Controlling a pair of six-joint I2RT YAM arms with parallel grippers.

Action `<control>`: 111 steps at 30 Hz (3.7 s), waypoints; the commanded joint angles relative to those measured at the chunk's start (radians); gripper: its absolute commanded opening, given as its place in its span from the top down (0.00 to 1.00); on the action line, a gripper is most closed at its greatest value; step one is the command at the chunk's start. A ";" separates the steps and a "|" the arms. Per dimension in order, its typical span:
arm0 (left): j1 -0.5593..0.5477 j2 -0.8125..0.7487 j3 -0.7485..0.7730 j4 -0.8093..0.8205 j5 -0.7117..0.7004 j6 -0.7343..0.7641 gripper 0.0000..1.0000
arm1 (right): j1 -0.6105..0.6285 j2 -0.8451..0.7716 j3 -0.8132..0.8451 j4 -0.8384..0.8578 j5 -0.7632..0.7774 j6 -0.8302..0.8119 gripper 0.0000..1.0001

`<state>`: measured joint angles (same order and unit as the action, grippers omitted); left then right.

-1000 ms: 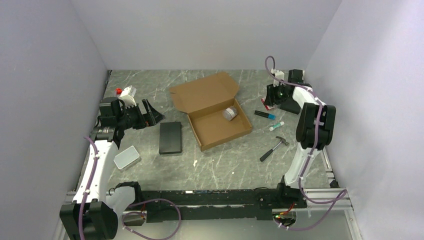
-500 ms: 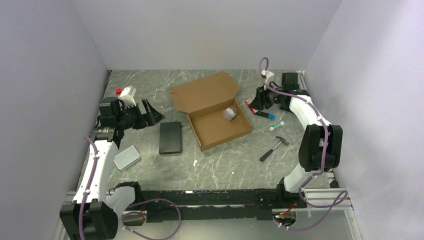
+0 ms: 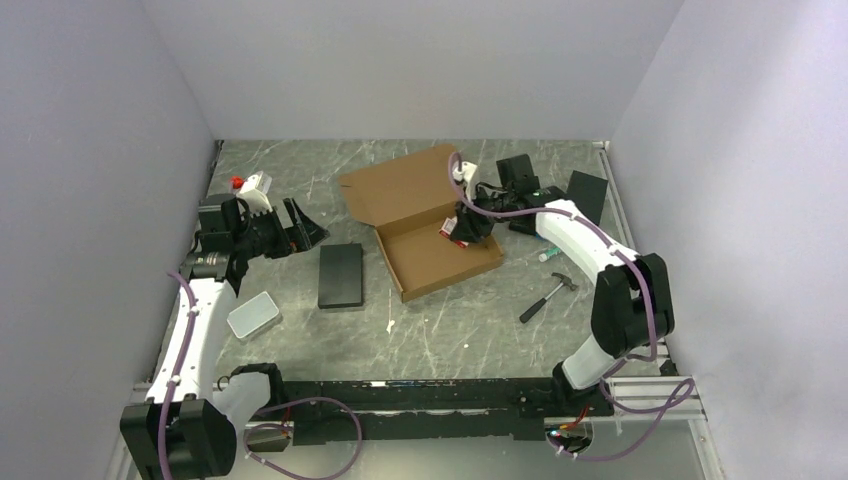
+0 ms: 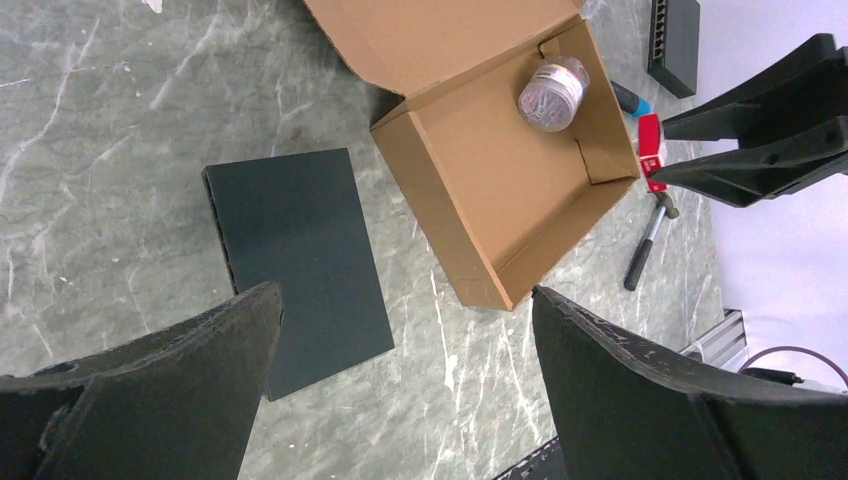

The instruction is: Fold the paper box

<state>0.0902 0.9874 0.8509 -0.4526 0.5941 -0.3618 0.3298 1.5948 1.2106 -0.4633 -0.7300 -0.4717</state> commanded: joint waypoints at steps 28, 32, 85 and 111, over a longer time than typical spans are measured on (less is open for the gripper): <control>0.012 0.001 -0.006 0.044 0.042 -0.008 0.01 | 0.173 0.118 0.062 -0.019 0.303 -0.066 0.22; 0.014 0.001 -0.006 0.045 0.044 -0.008 0.01 | 0.126 0.059 0.075 -0.121 0.142 -0.171 0.20; 0.015 -0.020 -0.019 0.074 0.086 -0.032 0.01 | -0.408 0.299 0.089 -0.038 0.247 -0.411 0.19; 0.020 0.019 -0.068 0.270 0.360 -0.129 0.01 | -0.410 0.267 0.065 -0.032 0.223 -0.334 1.00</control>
<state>0.1043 0.9966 0.8082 -0.3248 0.7837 -0.4316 -0.0780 1.9480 1.2827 -0.4850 -0.4538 -0.8715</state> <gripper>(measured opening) 0.992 0.289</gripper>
